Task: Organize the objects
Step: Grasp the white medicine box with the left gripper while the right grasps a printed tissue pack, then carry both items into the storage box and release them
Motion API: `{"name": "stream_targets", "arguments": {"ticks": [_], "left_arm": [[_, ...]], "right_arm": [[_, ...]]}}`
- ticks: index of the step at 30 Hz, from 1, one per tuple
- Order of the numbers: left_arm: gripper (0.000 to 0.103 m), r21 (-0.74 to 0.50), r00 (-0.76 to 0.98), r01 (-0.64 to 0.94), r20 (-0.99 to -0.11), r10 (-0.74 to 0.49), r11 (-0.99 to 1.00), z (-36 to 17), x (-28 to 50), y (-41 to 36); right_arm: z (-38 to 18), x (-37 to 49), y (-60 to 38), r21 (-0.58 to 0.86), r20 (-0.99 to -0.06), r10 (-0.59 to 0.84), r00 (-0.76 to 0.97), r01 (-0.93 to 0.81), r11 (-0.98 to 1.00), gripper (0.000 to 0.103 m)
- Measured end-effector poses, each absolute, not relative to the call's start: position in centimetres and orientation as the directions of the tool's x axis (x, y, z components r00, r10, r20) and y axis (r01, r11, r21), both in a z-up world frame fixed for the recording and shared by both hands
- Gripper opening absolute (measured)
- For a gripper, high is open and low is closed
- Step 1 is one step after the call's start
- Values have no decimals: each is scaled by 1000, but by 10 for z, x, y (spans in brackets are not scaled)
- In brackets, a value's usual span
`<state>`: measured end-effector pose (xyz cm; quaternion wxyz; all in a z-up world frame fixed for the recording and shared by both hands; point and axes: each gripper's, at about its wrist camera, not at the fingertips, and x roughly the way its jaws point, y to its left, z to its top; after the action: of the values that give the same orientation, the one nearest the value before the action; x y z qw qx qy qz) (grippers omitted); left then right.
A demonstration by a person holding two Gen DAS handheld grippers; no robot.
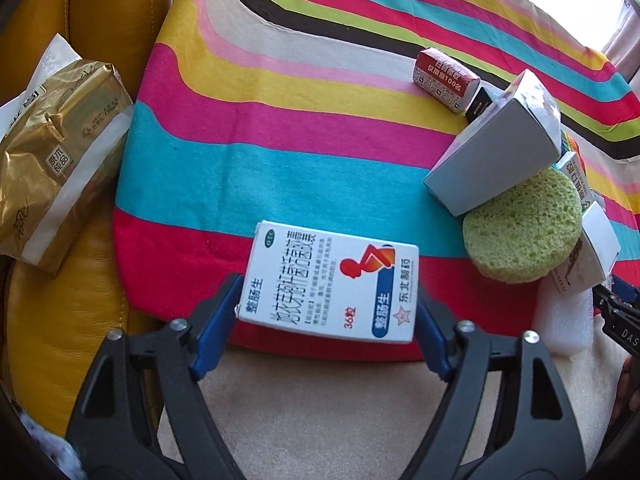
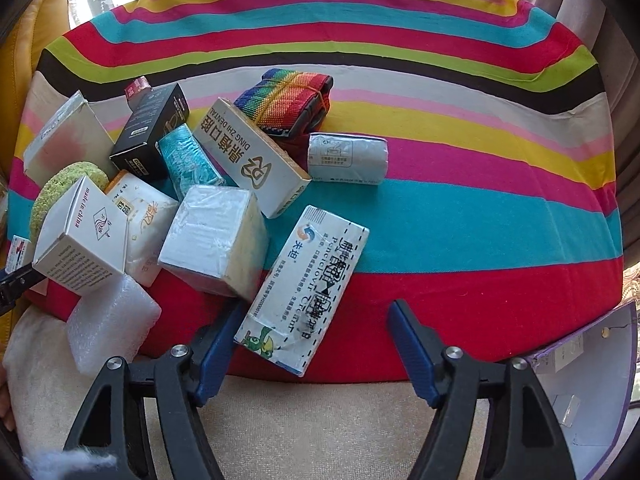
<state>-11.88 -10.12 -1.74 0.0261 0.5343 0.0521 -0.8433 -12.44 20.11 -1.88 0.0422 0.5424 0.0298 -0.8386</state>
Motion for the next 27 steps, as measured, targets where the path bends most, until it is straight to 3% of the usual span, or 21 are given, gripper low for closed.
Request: {"name": "stream_targets", "arguments": {"ticks": [7,9,11,27], "left_arm": [[74,-27,-446,88,-895,-15,-996,-13,-117,-98],[74,-14,-452,89,-892,-27,-996,-13,-116,-95],[74,-7,-459,87,-888,-33,-996,-11,-114,-95],[73,21,-544,114,-835,-80,-993,13,-93,-91]], "right_arm": [[-16,-123,198,-13,-900,-45,-433,129,-992,54],[-15,-121,198,-15,-896,-46,-441,134,-991,42],[-14,-120,196,-21,-894,-46,-446,143,-990,39],[-2,-102,205,3,-862,-97,-497,186,-983,35]]}}
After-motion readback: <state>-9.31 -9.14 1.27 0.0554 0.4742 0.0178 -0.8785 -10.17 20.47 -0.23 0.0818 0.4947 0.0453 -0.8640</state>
